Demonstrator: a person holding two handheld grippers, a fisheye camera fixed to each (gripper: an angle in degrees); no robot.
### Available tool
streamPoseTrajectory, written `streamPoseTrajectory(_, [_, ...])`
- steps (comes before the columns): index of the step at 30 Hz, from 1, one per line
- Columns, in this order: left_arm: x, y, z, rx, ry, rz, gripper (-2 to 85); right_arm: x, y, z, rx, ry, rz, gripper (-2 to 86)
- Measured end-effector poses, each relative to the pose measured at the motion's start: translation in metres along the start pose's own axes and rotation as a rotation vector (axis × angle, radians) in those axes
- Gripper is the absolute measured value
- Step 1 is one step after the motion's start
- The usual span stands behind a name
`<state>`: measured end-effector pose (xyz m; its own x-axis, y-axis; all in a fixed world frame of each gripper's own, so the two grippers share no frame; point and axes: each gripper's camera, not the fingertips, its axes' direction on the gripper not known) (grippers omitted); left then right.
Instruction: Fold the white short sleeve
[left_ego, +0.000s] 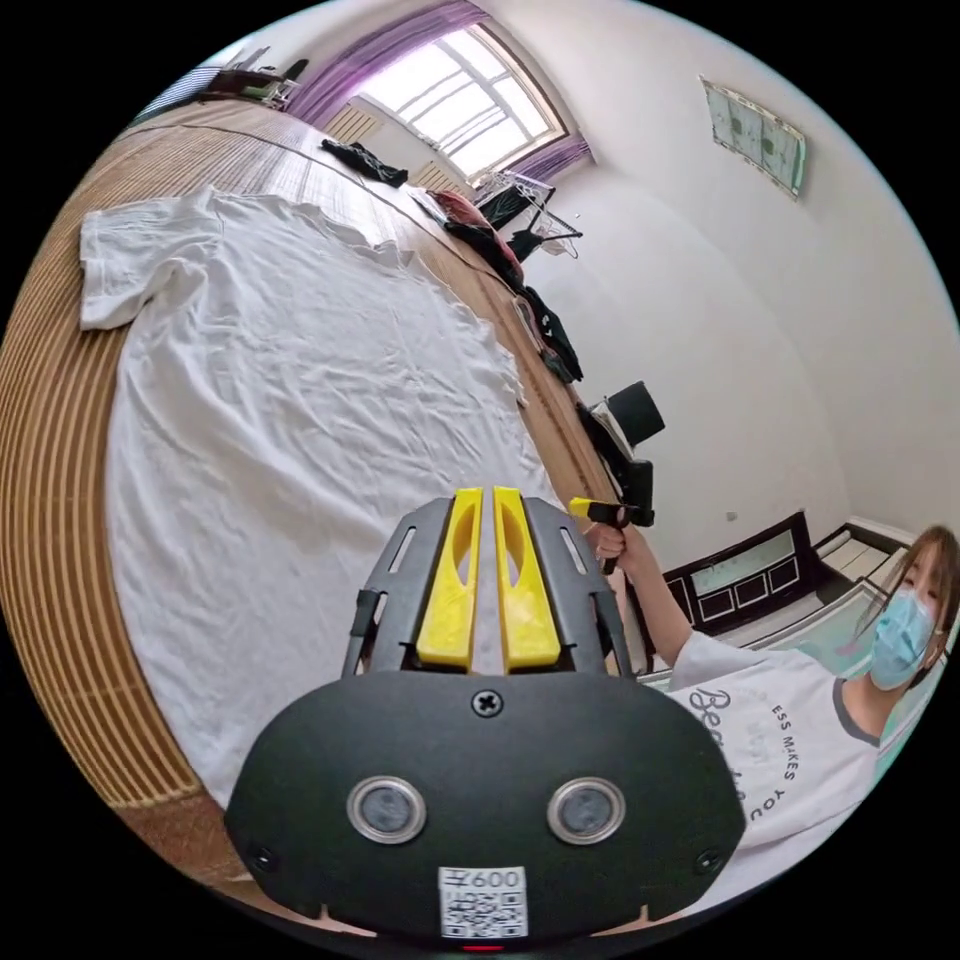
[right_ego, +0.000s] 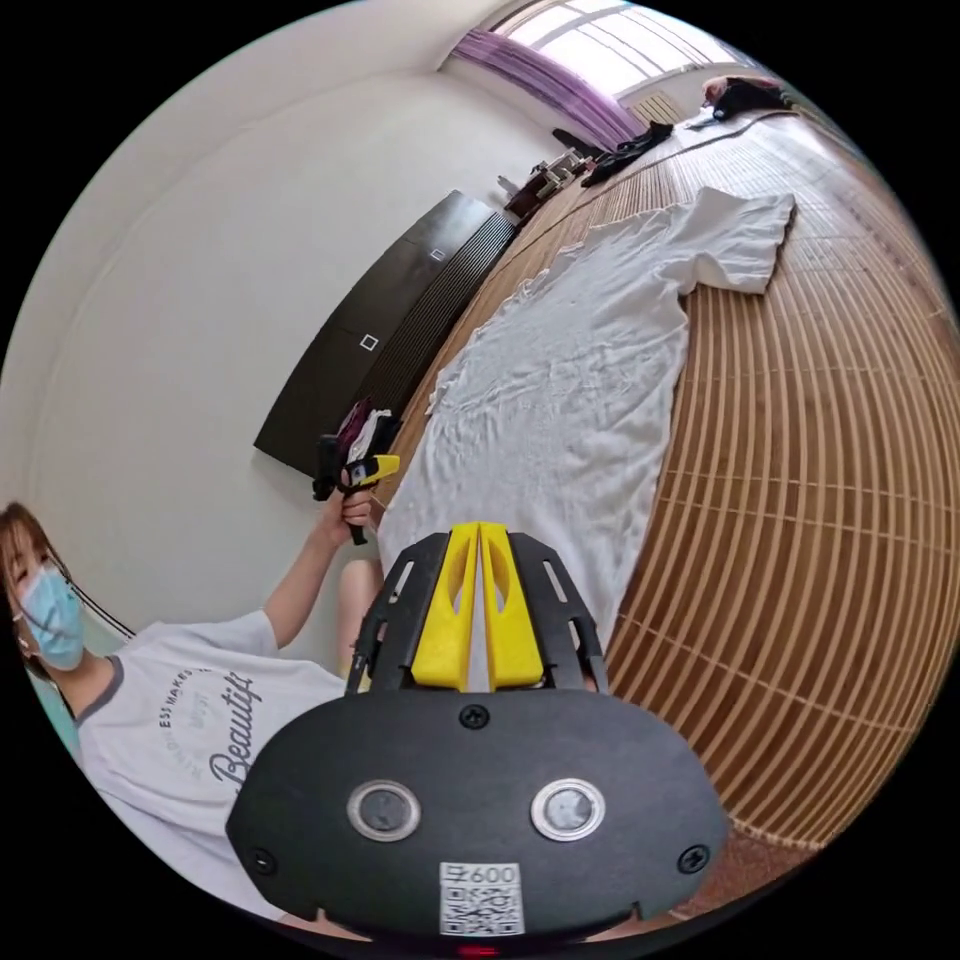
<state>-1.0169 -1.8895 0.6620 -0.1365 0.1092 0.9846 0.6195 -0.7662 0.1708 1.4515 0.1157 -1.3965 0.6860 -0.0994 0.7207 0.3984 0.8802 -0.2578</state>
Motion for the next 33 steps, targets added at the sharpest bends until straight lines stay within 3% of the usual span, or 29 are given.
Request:
streamPoseTrajectory(3, [-0.028,-0.049,0.011,-0.067,-0.01,-0.078,0.9,0.001,-0.009,0.009,-0.044,0.085,0.004,-0.8])
streamPoseTrajectory(6, [-0.067,-0.073,0.013,-0.251,-0.111,-0.167,0.5,0.004,-0.003,0.009,-0.067,0.141,-0.021,-0.8])
streamPoseTrajectory(12, [-0.112,-0.052,-0.086,-0.188,-0.074,-0.22,0.6,0.012,0.009,-0.015,0.043,0.113,0.026,-0.8])
streamPoseTrajectory(17, [-0.118,-0.019,-0.172,-0.102,-0.248,-0.301,1.8,-0.017,0.004,-0.015,0.019,0.222,-0.052,-0.4])
streamPoseTrajectory(21, [-0.091,-0.004,-0.189,-0.121,-0.261,-0.245,4.7,-0.053,0.016,-0.032,0.013,0.324,-0.161,2.2])
streamPoseTrajectory(24, [-0.072,0.011,-0.196,-0.137,-0.206,-0.204,6.3,-0.06,0.023,-0.061,-0.003,0.372,-0.12,9.0])
streamPoseTrajectory(27, [-0.072,0.015,-0.189,-0.25,-0.218,-0.238,7.4,-0.057,0.024,-0.092,-0.03,0.387,-0.106,8.8])
streamPoseTrajectory(33, [-0.066,0.008,-0.19,-0.277,-0.238,-0.249,7.7,-0.037,0.018,-0.124,-0.174,0.244,0.006,8.3])
